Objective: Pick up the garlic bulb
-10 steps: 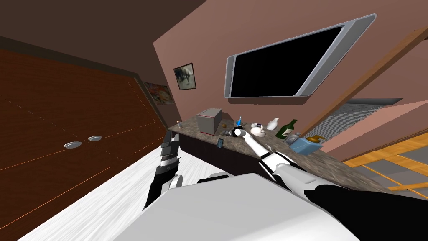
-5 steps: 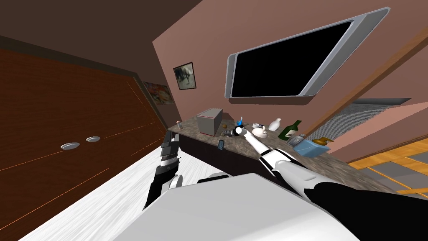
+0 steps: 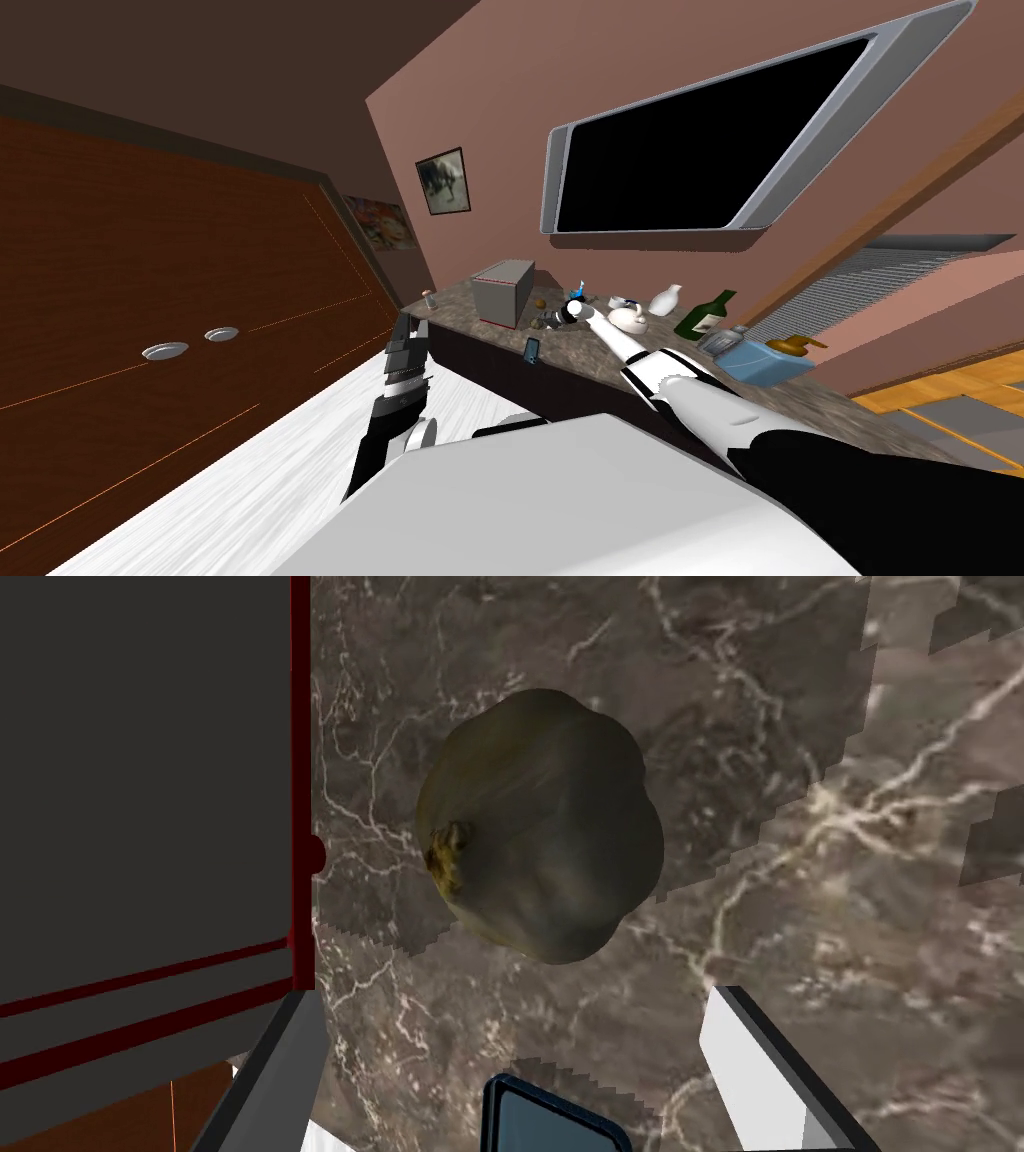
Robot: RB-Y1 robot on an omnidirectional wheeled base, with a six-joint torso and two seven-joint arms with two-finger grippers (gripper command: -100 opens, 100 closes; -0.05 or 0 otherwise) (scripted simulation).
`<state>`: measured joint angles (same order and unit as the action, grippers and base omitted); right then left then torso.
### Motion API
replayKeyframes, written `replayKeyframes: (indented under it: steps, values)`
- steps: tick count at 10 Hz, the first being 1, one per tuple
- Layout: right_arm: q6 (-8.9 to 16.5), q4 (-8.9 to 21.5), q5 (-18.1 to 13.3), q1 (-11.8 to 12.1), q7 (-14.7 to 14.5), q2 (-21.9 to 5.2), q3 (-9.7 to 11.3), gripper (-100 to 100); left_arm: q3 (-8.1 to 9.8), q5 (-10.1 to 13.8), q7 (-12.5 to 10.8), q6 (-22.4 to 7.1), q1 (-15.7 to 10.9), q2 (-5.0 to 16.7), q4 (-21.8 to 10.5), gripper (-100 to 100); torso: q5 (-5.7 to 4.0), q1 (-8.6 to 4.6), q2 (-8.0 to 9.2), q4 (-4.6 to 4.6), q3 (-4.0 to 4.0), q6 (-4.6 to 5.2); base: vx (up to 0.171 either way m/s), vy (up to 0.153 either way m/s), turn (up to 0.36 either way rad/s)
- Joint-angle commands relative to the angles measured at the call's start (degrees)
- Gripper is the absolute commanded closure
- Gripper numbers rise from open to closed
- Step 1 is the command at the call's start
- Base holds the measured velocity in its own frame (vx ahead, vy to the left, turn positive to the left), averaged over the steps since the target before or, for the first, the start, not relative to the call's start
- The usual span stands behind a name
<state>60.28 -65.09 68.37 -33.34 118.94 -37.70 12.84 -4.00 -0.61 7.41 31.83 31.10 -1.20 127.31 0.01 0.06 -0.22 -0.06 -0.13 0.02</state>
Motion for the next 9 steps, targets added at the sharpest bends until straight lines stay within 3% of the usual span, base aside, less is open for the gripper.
replayKeyframes:
  steps: [1,3,4,5,6,9]
  values:
    - [1.59,1.89,1.02,-0.74,2.35,-0.7,0.28,-100,0.0,0.0,0.0,0.0,0.0,0.0,0.0,0,0.0,0.0,0.0,0.0,0.0,0.0,0.073,0.019,0.021]
    - [2.97,3.65,1.77,-0.89,4.2,-1.07,0.83,-100,0.0,0.0,0.0,0.0,0.0,0.0,0.0,0,0.0,0.03,-0.05,-0.02,-0.03,-0.01,0.073,0.032,0.033]
    - [2.26,3.24,1.47,-0.81,3.33,-0.8,0.68,-100,0.0,0.0,0.0,0.0,0.0,0.0,0.0,0,0.01,0.07,-0.06,-0.02,-0.04,-0.01,0.033,0.018,0.006]
    - [2.38,3.28,1.51,-0.75,3.56,-0.82,0.72,0,0.0,0.0,0.0,0.0,0.0,0.0,0.0,0,0.0,0.02,0.06,0.0,0.02,0.0,0.006,0.003,-0.001]
    - [1.66,4.91,1.47,-0.68,2.56,-0.58,0.11,-100,0.0,0.0,0.0,0.0,0.0,0.0,0.0,0,-0.01,-0.03,0.16,0.03,0.09,0.0,-0.003,0.01,0.117]
    - [0.02,8.72,1.38,-0.49,0.28,-0.04,-1.3,-100,0.0,0.0,0.0,0.0,-0.01,0.0,0.0,0,0.0,0.02,0.26,0.05,0.15,-0.02,-0.014,0.015,0.147]
